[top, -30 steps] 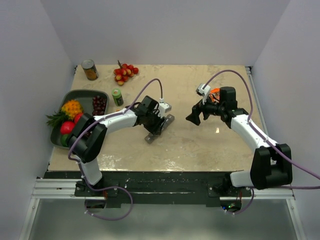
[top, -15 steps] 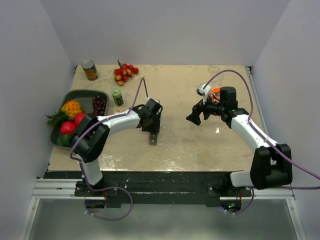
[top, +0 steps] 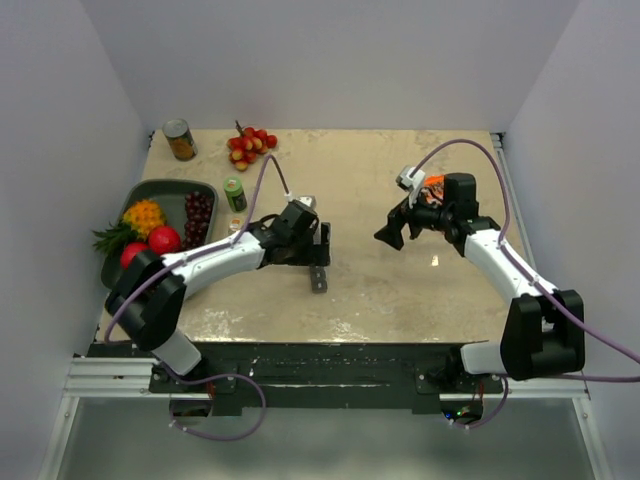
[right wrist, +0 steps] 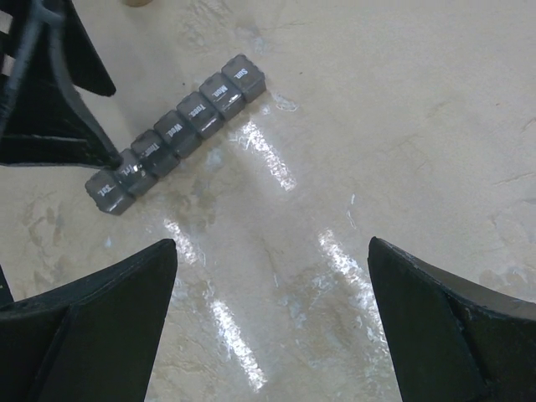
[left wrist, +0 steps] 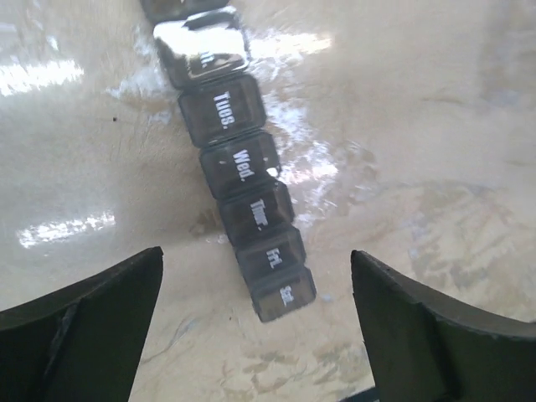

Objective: Sort the pills into containers

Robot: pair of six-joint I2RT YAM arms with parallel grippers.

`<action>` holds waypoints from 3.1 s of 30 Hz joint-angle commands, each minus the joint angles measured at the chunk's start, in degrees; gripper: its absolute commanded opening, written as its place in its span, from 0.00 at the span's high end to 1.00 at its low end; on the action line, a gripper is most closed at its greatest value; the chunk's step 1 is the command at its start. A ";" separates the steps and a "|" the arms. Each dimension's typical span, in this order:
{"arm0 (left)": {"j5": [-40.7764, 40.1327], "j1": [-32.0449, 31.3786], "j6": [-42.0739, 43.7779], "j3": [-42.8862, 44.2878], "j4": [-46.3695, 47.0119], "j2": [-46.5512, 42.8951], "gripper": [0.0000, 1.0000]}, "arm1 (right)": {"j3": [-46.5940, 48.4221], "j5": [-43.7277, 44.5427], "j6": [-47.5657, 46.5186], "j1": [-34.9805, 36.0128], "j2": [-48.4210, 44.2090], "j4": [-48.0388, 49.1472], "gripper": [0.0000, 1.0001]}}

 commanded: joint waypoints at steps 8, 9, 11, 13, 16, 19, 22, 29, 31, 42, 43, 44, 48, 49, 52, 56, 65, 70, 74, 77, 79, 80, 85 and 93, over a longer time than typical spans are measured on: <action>-10.51 0.34 25.76 -0.85 -0.72 -21.23 0.00 | -0.53 -9.14 -4.93 -1.29 -2.81 -1.79 0.01; -11.93 0.42 26.64 -1.12 -0.90 -24.37 0.00 | -0.70 -10.21 -4.85 -1.29 -3.24 -1.71 0.01; -15.70 0.51 28.14 -2.34 -0.90 -27.46 0.00 | -1.32 -11.36 -2.32 0.02 -3.51 -0.31 0.01; -17.56 0.60 27.71 -4.18 -0.46 -32.21 0.00 | -0.54 -9.79 -0.90 2.13 -2.72 -0.39 0.01; -19.33 0.86 23.94 -7.00 -0.28 -37.84 0.00 | 2.53 -1.80 -1.24 10.11 -0.27 -4.41 0.01; -19.85 0.86 18.76 -8.84 -2.73 -41.80 0.00 | 6.22 4.34 -1.15 17.77 2.20 -7.84 0.01; -21.70 0.86 16.19 -10.87 -4.58 -46.10 0.00 | 9.75 9.61 0.42 23.57 5.36 -10.31 0.01; -23.64 0.95 15.75 -13.42 -6.00 -53.93 0.00 | 9.14 29.51 17.19 33.95 9.14 -1.99 0.01; -23.90 0.86 15.66 -14.39 -6.00 -54.90 0.00 | 8.96 38.77 24.29 37.10 10.46 0.56 0.01; -25.92 0.86 14.96 -16.41 -6.70 -56.04 0.00 | 14.32 51.99 36.02 40.98 21.97 -0.57 0.01; -25.92 0.86 14.78 -16.76 -6.61 -56.31 0.00 | 14.67 52.53 36.20 41.51 23.55 -0.57 0.01; -25.49 0.86 14.69 -17.63 -6.44 -56.83 0.00 | 15.11 53.14 36.37 41.69 24.17 -0.91 0.01; -24.96 0.86 14.17 -19.13 -5.56 -57.01 0.00 | 17.92 55.78 36.64 42.83 27.16 -2.06 0.01; -25.04 0.86 14.17 -19.22 -5.47 -56.84 0.00 | 18.19 56.13 36.03 43.36 27.60 -2.06 0.01; -25.04 0.86 14.25 -19.14 -5.47 -56.40 0.00 | 18.28 56.83 34.54 44.24 28.92 -2.06 0.04; -24.69 0.86 14.43 -19.22 -5.73 -56.48 0.00 | 16.61 56.31 32.25 44.42 28.40 -1.36 0.10; -23.46 0.86 14.78 -20.10 -5.29 -58.94 0.00 | 14.06 52.37 27.06 44.33 25.67 -1.09 0.34; -22.23 0.86 14.61 -20.37 -5.29 -59.73 0.00 | 13.89 50.16 25.04 44.41 25.14 -1.88 0.49; -21.79 0.86 14.61 -20.37 -5.73 -60.70 0.00 | 13.09 48.93 22.15 44.24 24.09 -2.85 0.63; -20.91 0.86 14.78 -20.80 -5.47 -61.58 0.00 | 12.22 47.35 18.56 44.24 22.60 -3.73 0.70; -19.77 0.86 15.57 -21.07 -4.94 -62.20 0.00 | 11.17 46.30 16.61 44.24 20.94 -4.43 0.71; -19.33 0.95 15.92 -21.16 -4.68 -62.46 0.00 | 10.73 46.03 14.34 44.24 20.40 -4.43 0.71; -15.12 0.86 18.38 -21.95 -2.92 -63.25 0.00 | 8.35 41.92 4.93 44.06 17.68 -8.28 0.72; -11.69 0.86 20.05 -22.83 -1.25 -64.04 0.00 | 9.49 32.51 -10.28 39.32 17.15 -17.26 0.71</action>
